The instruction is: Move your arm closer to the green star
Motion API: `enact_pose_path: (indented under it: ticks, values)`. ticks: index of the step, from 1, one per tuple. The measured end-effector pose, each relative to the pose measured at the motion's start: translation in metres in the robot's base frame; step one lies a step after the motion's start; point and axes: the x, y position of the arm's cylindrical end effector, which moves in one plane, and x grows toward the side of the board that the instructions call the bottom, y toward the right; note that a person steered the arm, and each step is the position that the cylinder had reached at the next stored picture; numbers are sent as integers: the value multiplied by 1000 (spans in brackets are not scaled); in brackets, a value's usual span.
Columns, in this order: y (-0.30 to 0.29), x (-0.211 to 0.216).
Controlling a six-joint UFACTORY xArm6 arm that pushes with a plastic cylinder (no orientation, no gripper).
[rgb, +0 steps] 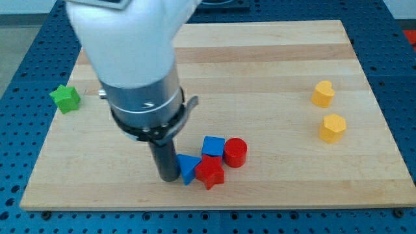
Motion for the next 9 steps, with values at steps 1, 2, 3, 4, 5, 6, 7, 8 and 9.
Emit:
enact_pose_path:
  ticks: [1, 2, 3, 4, 5, 6, 7, 8, 9]
  values:
    - [13, 2]
    - [2, 1]
    - [-37, -17]
    - [-39, -32]
    - [-51, -37]
    - [-83, -37]
    - [-120, -43]
    - [-165, -51]
    - [-214, -60]
